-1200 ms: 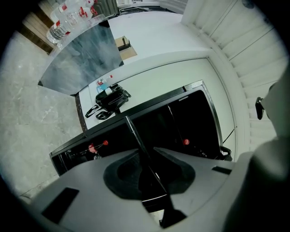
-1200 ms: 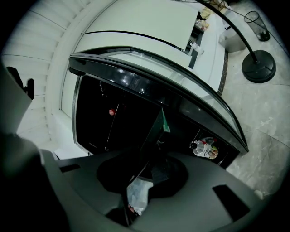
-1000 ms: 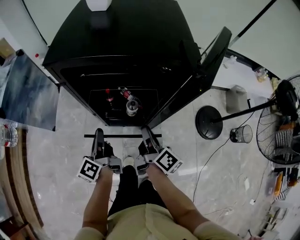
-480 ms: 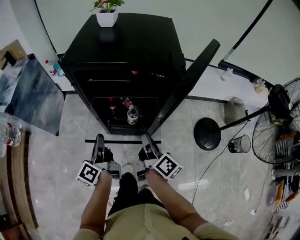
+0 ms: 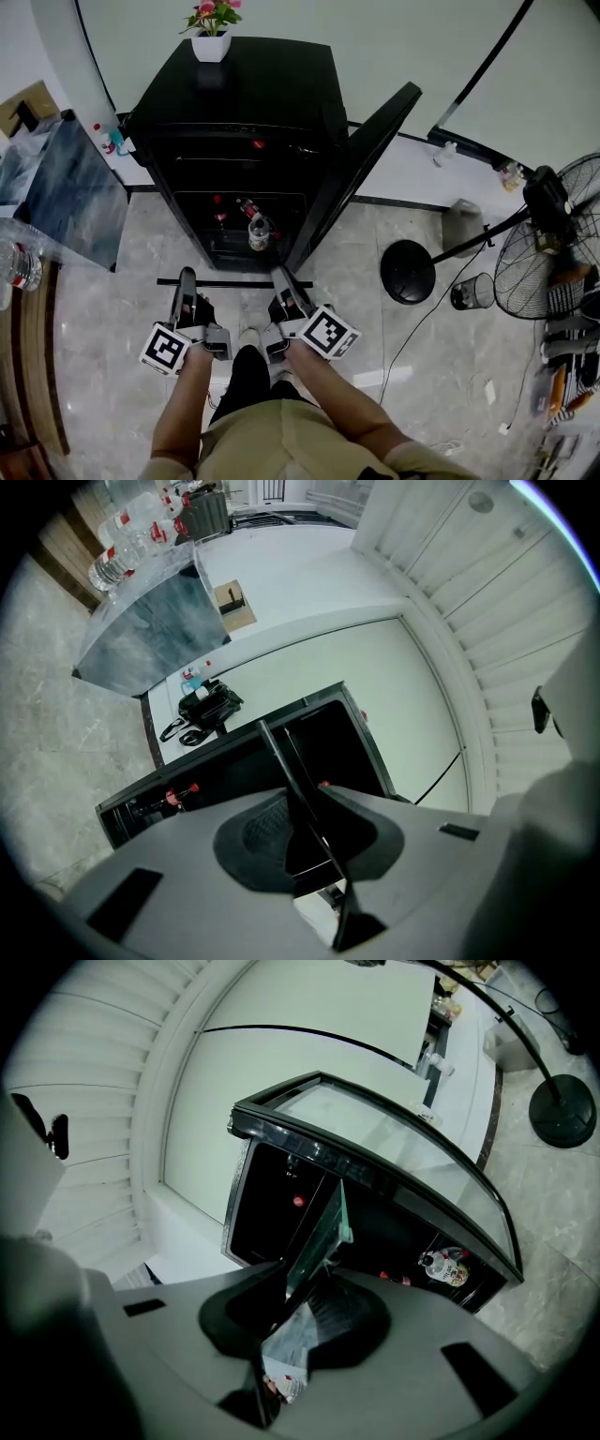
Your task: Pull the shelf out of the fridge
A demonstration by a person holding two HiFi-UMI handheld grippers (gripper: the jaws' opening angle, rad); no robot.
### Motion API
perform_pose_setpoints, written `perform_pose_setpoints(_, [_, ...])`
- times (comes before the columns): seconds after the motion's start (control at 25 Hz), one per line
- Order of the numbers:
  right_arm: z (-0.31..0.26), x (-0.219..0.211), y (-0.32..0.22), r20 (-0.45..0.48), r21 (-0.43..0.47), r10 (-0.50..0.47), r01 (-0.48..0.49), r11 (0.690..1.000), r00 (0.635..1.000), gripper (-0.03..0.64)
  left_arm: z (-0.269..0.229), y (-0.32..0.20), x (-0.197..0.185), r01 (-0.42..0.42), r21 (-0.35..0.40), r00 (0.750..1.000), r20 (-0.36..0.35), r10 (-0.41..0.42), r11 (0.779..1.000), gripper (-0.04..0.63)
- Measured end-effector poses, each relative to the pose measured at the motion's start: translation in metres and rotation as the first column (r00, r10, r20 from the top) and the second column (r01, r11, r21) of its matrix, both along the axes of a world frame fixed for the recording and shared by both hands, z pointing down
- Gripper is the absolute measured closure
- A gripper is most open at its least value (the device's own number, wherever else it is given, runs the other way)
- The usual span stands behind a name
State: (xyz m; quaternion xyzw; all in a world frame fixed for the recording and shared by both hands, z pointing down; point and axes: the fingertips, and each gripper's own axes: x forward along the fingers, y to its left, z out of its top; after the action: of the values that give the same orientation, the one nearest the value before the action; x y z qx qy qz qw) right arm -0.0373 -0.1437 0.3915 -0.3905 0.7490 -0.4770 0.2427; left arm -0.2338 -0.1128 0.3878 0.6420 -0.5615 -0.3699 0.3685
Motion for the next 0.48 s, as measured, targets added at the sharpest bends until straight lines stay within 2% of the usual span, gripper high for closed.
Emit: perform_pose_setpoints(0.48, [-0.033, -0.001, 0.028, -0.010, 0.050, -0.059, 0.059, 0.997, 0.998, 0.529, -0.037, 0.036, 0.002, 0.030, 0.046, 0.999, 0.014, -0.031, 0.998, 0.520])
